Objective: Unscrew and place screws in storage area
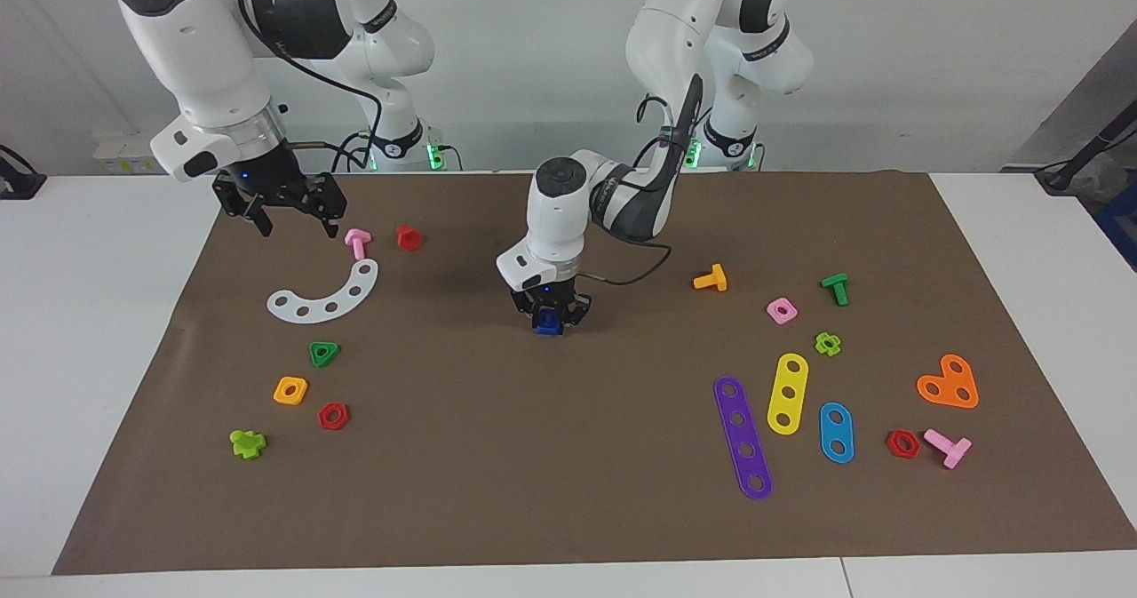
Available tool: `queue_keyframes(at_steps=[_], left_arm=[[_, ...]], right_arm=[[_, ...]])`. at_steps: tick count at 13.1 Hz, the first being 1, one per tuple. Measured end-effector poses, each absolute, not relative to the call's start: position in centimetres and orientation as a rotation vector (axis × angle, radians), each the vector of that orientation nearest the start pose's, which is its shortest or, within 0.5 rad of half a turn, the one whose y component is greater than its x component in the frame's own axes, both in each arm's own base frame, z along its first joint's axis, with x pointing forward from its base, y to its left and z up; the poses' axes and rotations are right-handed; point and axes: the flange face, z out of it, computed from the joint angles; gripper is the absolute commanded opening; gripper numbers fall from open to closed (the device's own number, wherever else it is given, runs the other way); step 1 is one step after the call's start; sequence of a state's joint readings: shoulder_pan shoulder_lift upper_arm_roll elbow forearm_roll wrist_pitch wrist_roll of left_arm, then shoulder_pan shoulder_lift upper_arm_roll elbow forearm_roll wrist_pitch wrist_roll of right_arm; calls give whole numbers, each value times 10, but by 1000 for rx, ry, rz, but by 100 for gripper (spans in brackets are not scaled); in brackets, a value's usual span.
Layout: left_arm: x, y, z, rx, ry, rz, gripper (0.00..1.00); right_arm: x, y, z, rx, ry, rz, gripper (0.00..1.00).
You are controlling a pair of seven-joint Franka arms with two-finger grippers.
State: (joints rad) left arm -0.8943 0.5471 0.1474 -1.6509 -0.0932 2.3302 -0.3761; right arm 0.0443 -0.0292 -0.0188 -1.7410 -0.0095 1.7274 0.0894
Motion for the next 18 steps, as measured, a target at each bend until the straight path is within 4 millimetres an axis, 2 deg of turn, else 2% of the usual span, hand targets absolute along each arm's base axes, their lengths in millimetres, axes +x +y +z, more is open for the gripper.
queue_keyframes(at_steps=[1, 5, 7, 8, 10, 13, 15, 16, 17, 18], left_arm=[[502, -484, 314, -3163, 539, -194, 21], [515, -480, 343, -3143, 502, -105, 13], [537, -466, 371, -3165, 421, -51, 14], [555, -448, 388, -3177, 358, -21, 14], [595, -393, 407, -3179, 209, 22, 16], [648, -283, 422, -3187, 2, 45, 16], [665, -206, 408, -3183, 21, 111, 16], [666, -170, 395, -3184, 60, 151, 16], [664, -144, 382, -3187, 86, 176, 21], [658, -129, 369, -3190, 94, 181, 31]], right_arm=[[555, 13, 573, -3148, 98, -25, 99], [554, 13, 574, -3148, 98, -27, 99], [554, 13, 575, -3148, 98, -29, 99], [554, 13, 575, -3148, 98, -29, 99], [554, 14, 575, -3148, 95, -29, 98], [554, 24, 575, -3149, 69, -30, 98], [553, 38, 575, -3149, 33, -32, 98], [552, 50, 575, -3148, 15, -38, 98], [552, 63, 573, -3147, 12, -44, 98], [551, 78, 569, -3146, 22, -47, 98]])
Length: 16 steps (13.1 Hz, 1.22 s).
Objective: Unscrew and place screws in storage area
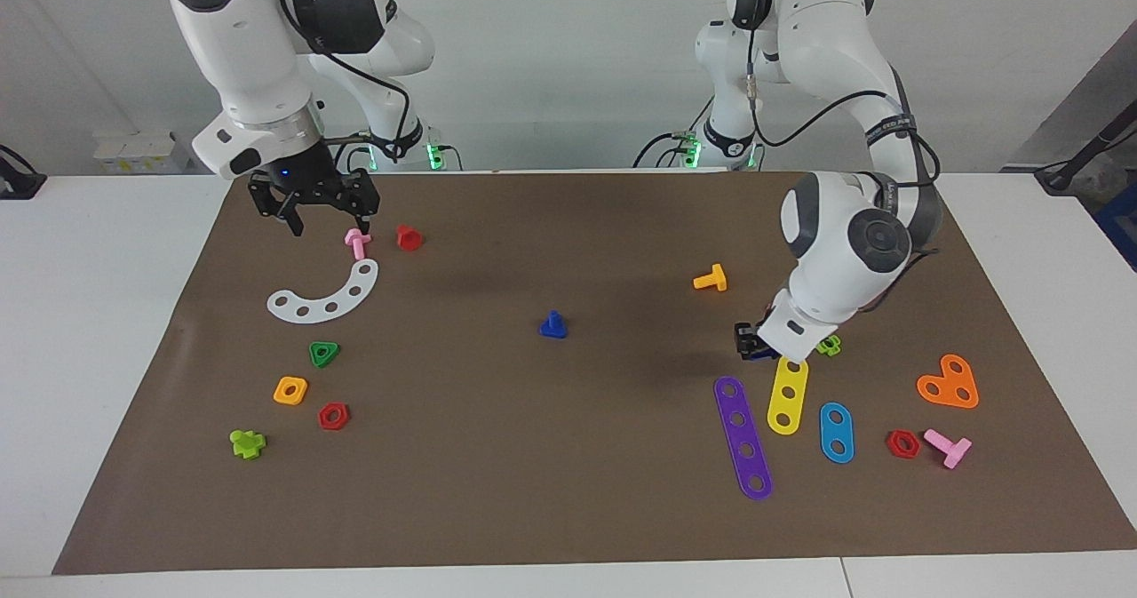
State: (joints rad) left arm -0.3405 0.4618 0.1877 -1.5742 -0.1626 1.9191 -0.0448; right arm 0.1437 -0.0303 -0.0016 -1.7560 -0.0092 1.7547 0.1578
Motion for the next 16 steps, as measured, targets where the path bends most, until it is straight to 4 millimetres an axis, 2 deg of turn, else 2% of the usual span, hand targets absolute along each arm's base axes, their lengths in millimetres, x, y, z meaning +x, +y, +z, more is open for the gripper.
queue_keyframes(at_steps=[1, 3, 5, 6, 7, 10, 12, 14, 16], left_arm=[[648, -123, 353, -3192, 93, 177, 32], [625, -126, 325, -3196, 101, 156, 36], [605, -131, 309, -3195, 115, 159, 52], [600, -133, 308, -3195, 121, 164, 80], [597, -135, 309, -3196, 125, 161, 100], [598, -135, 318, -3202, 127, 133, 100], [605, -127, 334, -3209, 104, 85, 100], [613, -98, 353, -3215, 29, 54, 100], [612, -47, 374, -3220, -94, 92, 100]], right_arm=[[550, 96, 564, -3143, 48, -54, 98], [549, 134, 549, -3134, 103, -77, 98], [551, 176, 525, -3124, 139, -94, 98], [552, 198, 511, -3118, 154, -101, 97], [552, 224, 495, -3112, 171, -109, 96], [549, 297, 442, -3093, 199, -147, 93], [545, 330, 411, -3095, 186, -147, 91], [547, 341, 395, -3097, 172, -159, 88], [551, 341, 388, -3102, 169, -172, 87]])
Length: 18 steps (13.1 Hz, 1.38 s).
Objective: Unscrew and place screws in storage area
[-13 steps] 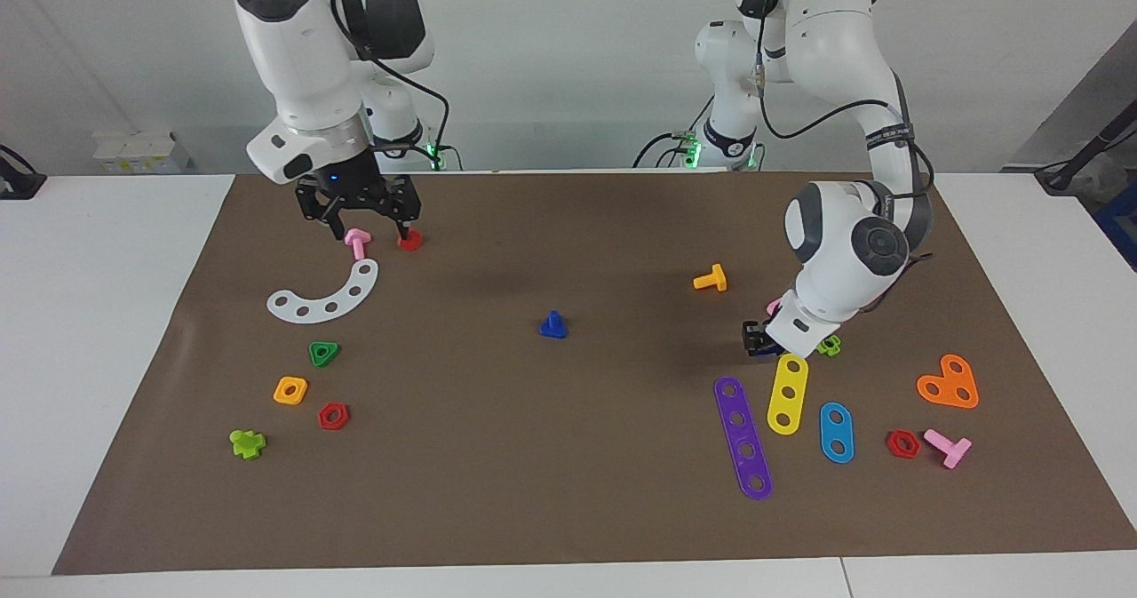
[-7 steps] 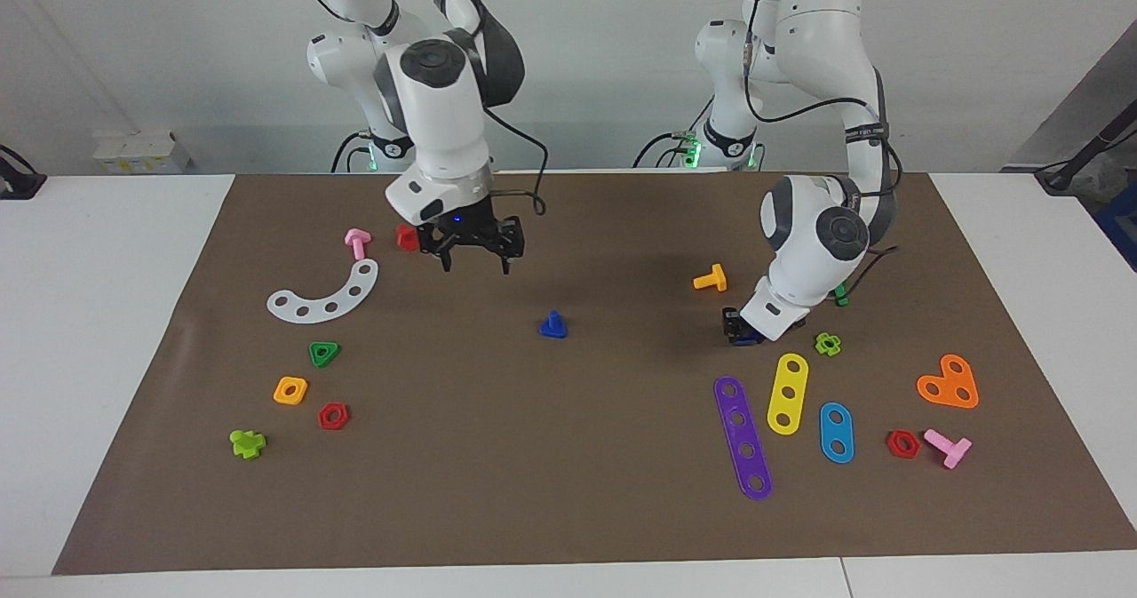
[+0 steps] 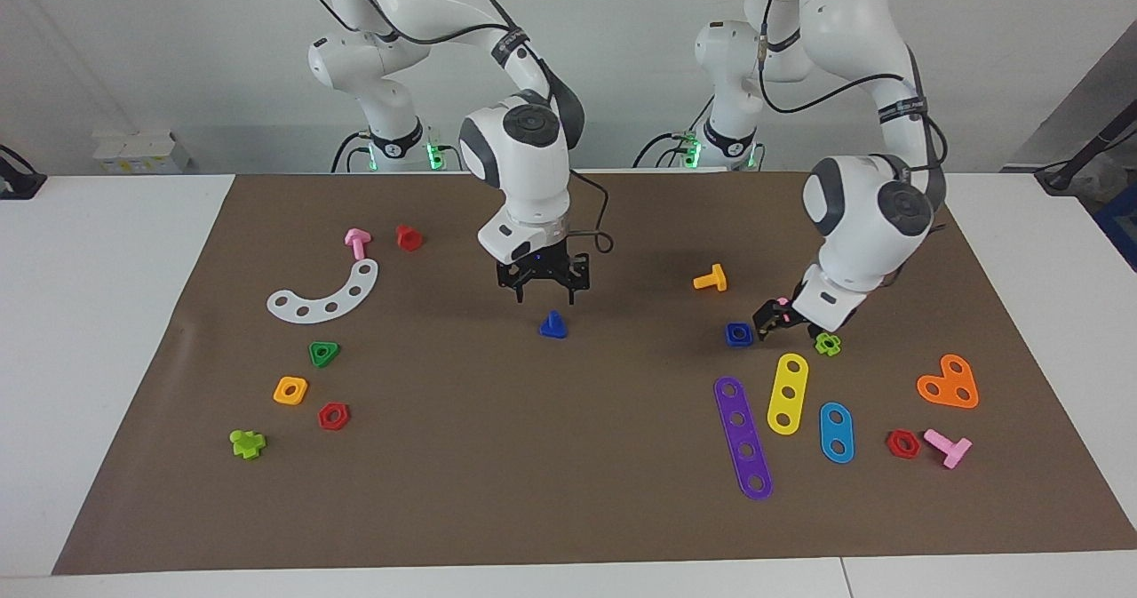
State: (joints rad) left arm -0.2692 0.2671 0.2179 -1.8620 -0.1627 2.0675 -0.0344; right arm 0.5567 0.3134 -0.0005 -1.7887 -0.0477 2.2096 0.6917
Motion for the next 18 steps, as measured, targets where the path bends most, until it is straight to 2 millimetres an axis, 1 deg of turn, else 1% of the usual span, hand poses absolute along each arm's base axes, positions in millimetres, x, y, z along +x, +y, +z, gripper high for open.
queue_keyframes(at_steps=[1, 3, 4, 5, 6, 7, 9, 11, 13, 15, 16, 17, 18], left_arm=[[608, -18, 383, -3224, -156, 122, 100], [598, 30, 397, -3200, -201, 173, 100], [592, 46, 403, -3170, -201, 194, 100], [587, 56, 413, -3144, -192, 210, 100], [581, 59, 425, -3126, -178, 218, 100], [576, 60, 441, -3112, -162, 228, 100], [567, 59, 482, -3098, -147, 258, 100], [561, 59, 529, -3096, -149, 295, 100], [554, 57, 572, -3093, -152, 327, 100], [546, 56, 608, -3091, -154, 341, 100], [545, 53, 618, -3092, -148, 330, 100], [546, 48, 623, -3094, -132, 304, 100], [550, 42, 626, -3098, -105, 262, 100]], right_arm=[[551, 343, 382, -3112, 152, -177, 87], [548, 354, 365, -3125, 112, -176, 84], [547, 358, 357, -3129, 99, -174, 84], [546, 361, 349, -3132, 87, -177, 81], [547, 362, 343, -3136, 79, -178, 80], [547, 363, 338, -3143, 69, -183, 76], [548, 363, 330, -3139, 56, -204, 74], [544, 361, 315, -3142, 46, -202, 72], [541, 359, 307, -3160, 25, -199, 64], [539, 358, 305, -3169, 15, -198, 49], [539, 358, 305, -3170, 16, -198, 41], [540, 357, 306, -3169, 18, -199, 28], [540, 356, 307, -3168, 21, -203, 0]])
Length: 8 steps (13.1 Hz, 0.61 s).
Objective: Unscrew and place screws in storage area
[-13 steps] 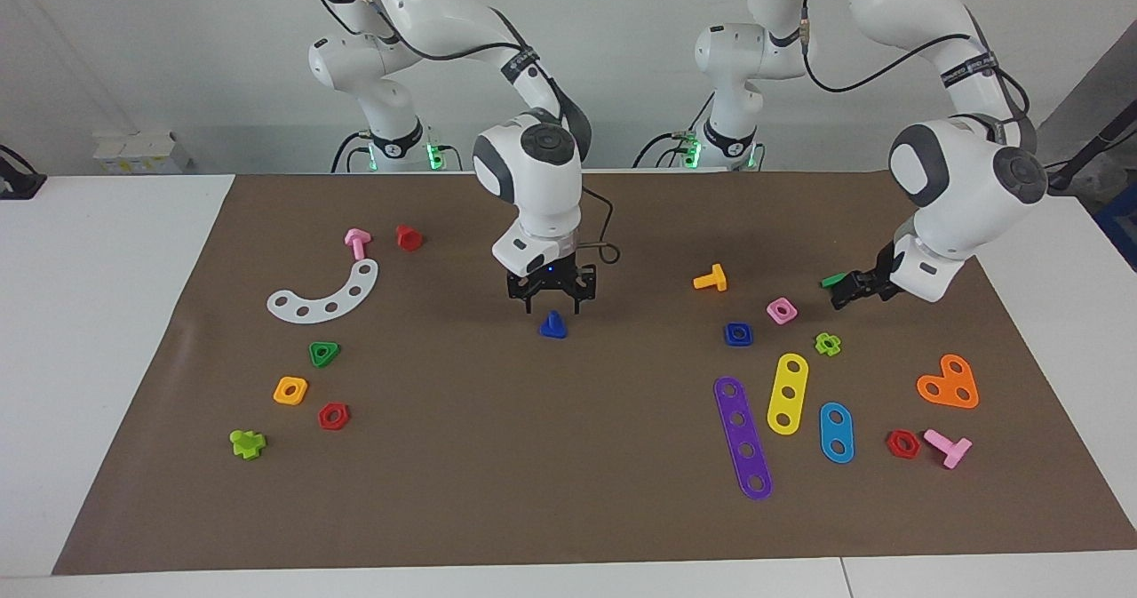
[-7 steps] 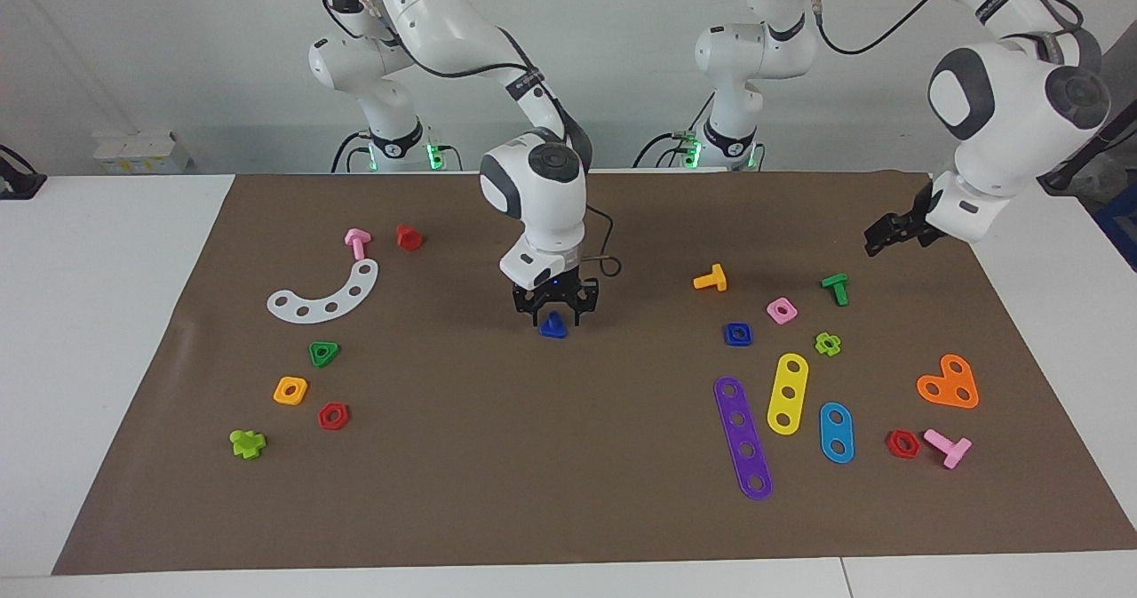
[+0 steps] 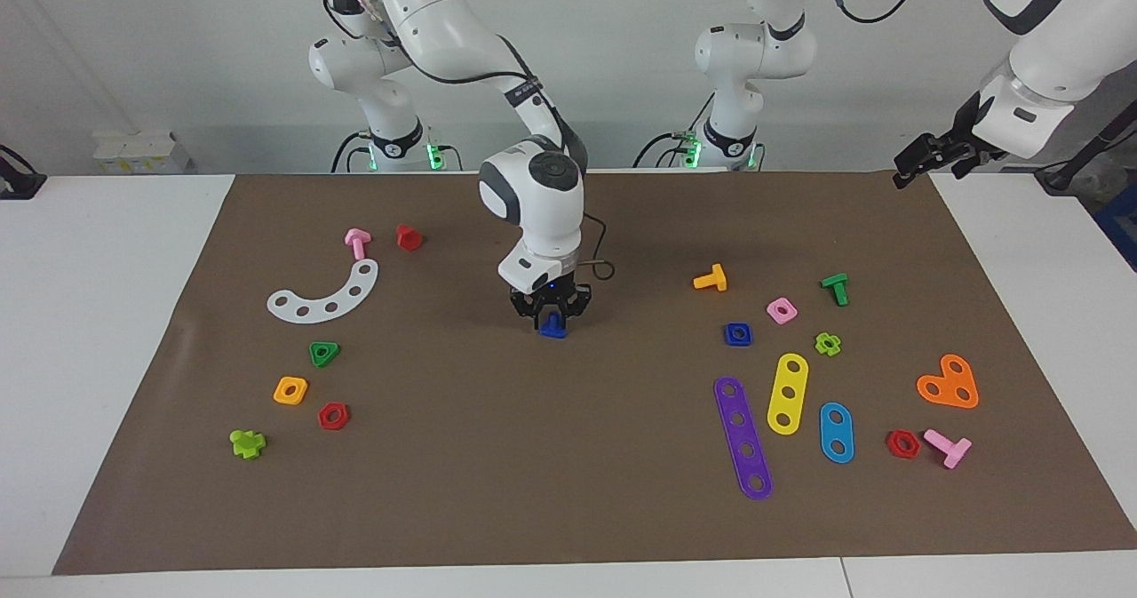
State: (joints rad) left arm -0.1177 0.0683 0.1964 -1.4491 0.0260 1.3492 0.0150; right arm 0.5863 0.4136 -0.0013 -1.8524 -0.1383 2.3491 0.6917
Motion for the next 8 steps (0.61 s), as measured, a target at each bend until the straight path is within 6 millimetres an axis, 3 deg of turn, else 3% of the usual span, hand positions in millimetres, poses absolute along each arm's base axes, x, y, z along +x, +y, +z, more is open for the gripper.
queue_keyframes(at_steps=[3, 5, 8], left_arm=[[558, 41, 630, -3111, -8, 159, 100], [560, 44, 632, -3116, 11, 129, 100], [567, 31, 634, -3129, 51, 62, 100]], right_arm=[[541, 340, 316, -3170, 33, -211, 0], [542, 294, 332, -3181, -8, -209, 0], [543, 208, 357, -3195, -70, -211, 0]])
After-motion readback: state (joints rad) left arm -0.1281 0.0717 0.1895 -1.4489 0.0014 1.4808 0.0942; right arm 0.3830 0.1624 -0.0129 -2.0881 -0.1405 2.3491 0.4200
